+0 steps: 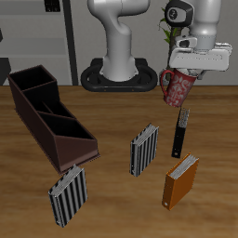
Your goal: Place the red mug into the right desk caddy's right compartment
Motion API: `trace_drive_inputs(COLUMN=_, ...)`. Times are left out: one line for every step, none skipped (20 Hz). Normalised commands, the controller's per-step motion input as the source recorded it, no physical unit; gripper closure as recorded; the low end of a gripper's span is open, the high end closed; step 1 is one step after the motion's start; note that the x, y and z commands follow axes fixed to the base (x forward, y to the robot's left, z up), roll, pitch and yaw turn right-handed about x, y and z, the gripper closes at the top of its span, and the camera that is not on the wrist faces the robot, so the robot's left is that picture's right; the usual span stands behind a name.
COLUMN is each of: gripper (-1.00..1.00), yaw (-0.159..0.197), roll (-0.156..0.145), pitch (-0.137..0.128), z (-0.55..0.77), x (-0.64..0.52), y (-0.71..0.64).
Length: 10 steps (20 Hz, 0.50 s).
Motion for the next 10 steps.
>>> trace_drive_inputs(gripper=1.0, yaw=-0.01, roll=-0.115, pitch=-0.045, z=0.38, x=0.03, y=-0.4)
trace_drive_inputs(gripper=1.0, yaw=0.0, roll=0.0, pitch=0.0, z=0.0, x=0.0, y=0.0)
trace_drive_inputs(gripper=1.0, yaw=0.024, roll=-0.043, pitch=-0.079, z=0.27, x=-0.06, y=-0.13)
trace_drive_inputs(gripper=1.0, yaw=-0.035, roll=-0.062, pitch=0.054, z=0.65, x=0.18, y=-0.64)
trace_drive_inputs(gripper=1.0, yaw=0.0, roll=0.0, pitch=0.0, z=-0.01, x=-0.1, y=0.09)
trace_drive_inputs(gripper=1.0, yaw=-0.033, roll=-0.155, pitch=-0.152, z=0.58, x=-0.07, y=-0.49)
trace_drive_inputs(gripper=1.0, yaw=-0.026, roll=-0.055, pitch=-0.043, z=0.41, x=0.03, y=-0.4)
trace_drive_inputs(gripper=1.0, yaw=-0.034, roll=-0.034, pitch=0.017, z=0.28, x=-0.12, y=-0.24)
trace_drive_inputs(gripper=1.0, yaw=-0.025, roll=-0.081, pitch=-0.052, z=0.41, x=-0.1, y=-0.38)
trace_drive_inputs(gripper=1.0, yaw=0.008, roll=-0.039, pitch=-0.117, z=0.44, x=-0.03, y=-0.37)
